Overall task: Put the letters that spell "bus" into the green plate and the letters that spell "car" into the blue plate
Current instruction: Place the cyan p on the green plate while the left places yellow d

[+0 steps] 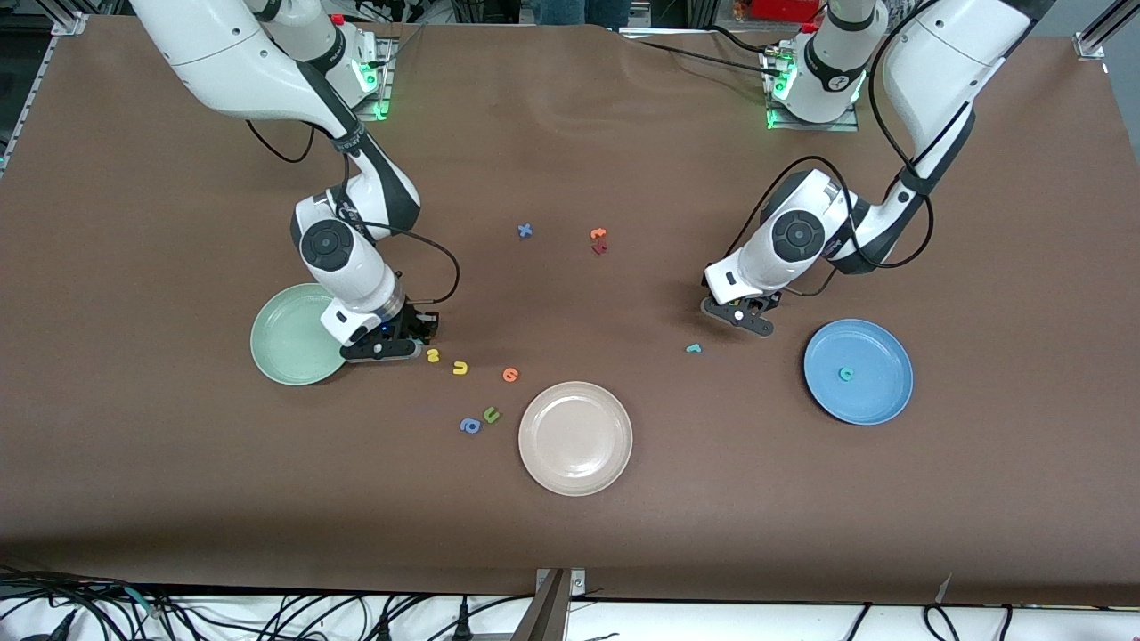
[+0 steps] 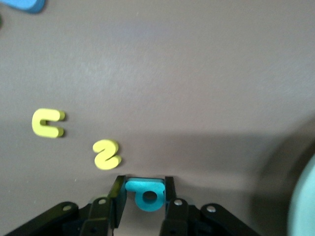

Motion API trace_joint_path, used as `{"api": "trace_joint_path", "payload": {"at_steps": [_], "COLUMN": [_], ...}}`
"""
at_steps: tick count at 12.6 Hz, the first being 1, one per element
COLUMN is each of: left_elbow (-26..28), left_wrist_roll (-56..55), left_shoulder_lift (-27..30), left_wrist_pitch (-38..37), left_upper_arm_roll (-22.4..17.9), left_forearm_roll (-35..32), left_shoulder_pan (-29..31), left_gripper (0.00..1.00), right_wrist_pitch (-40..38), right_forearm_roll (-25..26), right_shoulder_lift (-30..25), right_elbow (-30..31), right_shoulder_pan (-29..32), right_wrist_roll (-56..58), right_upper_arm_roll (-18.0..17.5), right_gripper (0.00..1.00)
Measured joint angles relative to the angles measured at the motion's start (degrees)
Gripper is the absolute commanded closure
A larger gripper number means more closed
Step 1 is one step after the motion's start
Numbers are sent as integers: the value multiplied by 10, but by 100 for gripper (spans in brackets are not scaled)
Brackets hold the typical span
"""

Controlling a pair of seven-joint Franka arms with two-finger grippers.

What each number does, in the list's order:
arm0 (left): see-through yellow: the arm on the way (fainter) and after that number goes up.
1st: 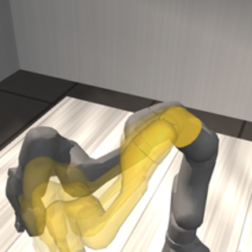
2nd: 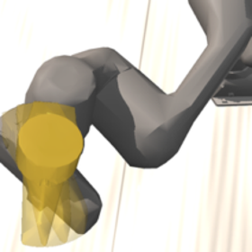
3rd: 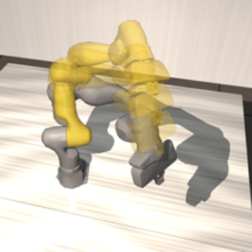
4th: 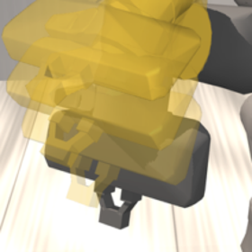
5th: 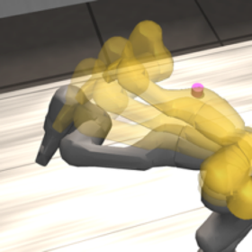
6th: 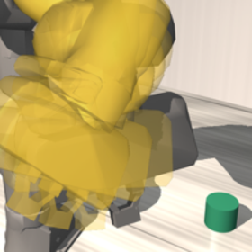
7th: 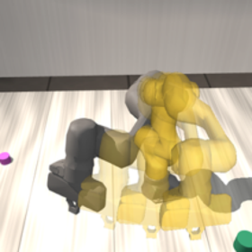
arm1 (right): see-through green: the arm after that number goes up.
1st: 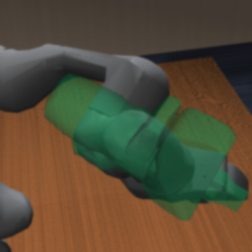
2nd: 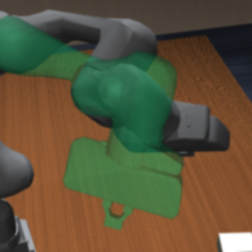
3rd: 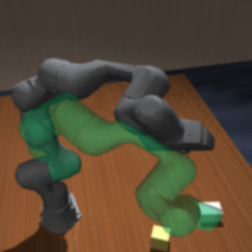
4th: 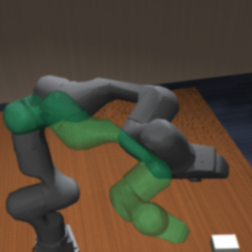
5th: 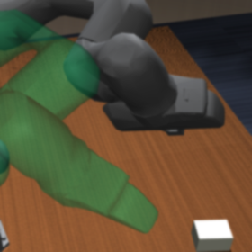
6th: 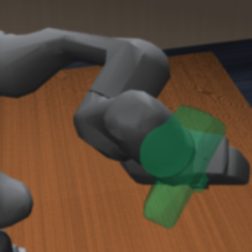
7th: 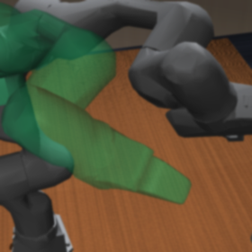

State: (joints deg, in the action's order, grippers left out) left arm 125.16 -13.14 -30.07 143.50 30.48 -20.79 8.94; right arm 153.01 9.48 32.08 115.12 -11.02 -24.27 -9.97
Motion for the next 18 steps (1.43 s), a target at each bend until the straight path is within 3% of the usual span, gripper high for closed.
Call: {"api": "trace_joint_path", "payload": {"at_steps": [1, 3, 6, 11, 12, 14, 15, 17, 18], "left_elbow": [-2, -3, -10, -96, -117, -142, -149, -161, -164], "left_wrist_roll": [0, -1, -1, 60, 94, 158, 179, 192, 192], "left_shoulder_lift": [0, 4, 5, 36, 38, 35, 29, 13, 7], "left_wrist_pitch": [0, -1, -5, -126, -145, -156, -156, -156, -156], "left_upper_arm_roll": [0, 2, -2, -5, -5, -14, -22, -29, -28], "left_forearm_roll": [-3, -3, -5, -9, -9, -18, -36, -64, -65], "left_shoulder_pan": [1, 1, 3, 37, 52, 82, 92, 102, 101], "left_gripper": [100, 100, 100, 100, 100, 99, 89, 0, 0], "right_wrist_pitch": [-19, -63, -89, -93, -93, -93, -93, -93, -93], "right_forearm_roll": [2, 3, 4, 4, 4, 4, 4, 4, 4], "right_shoulder_lift": [-4, -19, -40, -42, -42, -42, -42, -42, -42], "right_elbow": [-12, -30, -32, -19, -15, -6, -3, -1, -1], "right_shoulder_pan": [0, 1, 5, 17, 19, 24, 25, 25, 25], "right_wrist_roll": [4, 36, 135, 252, 263, 271, 271, 271, 271], "right_upper_arm_roll": [3, 11, 53, 109, 117, 124, 124, 124, 124], "right_gripper": [80, 80, 80, 77, 61, 40, 33, 28, 28]}}
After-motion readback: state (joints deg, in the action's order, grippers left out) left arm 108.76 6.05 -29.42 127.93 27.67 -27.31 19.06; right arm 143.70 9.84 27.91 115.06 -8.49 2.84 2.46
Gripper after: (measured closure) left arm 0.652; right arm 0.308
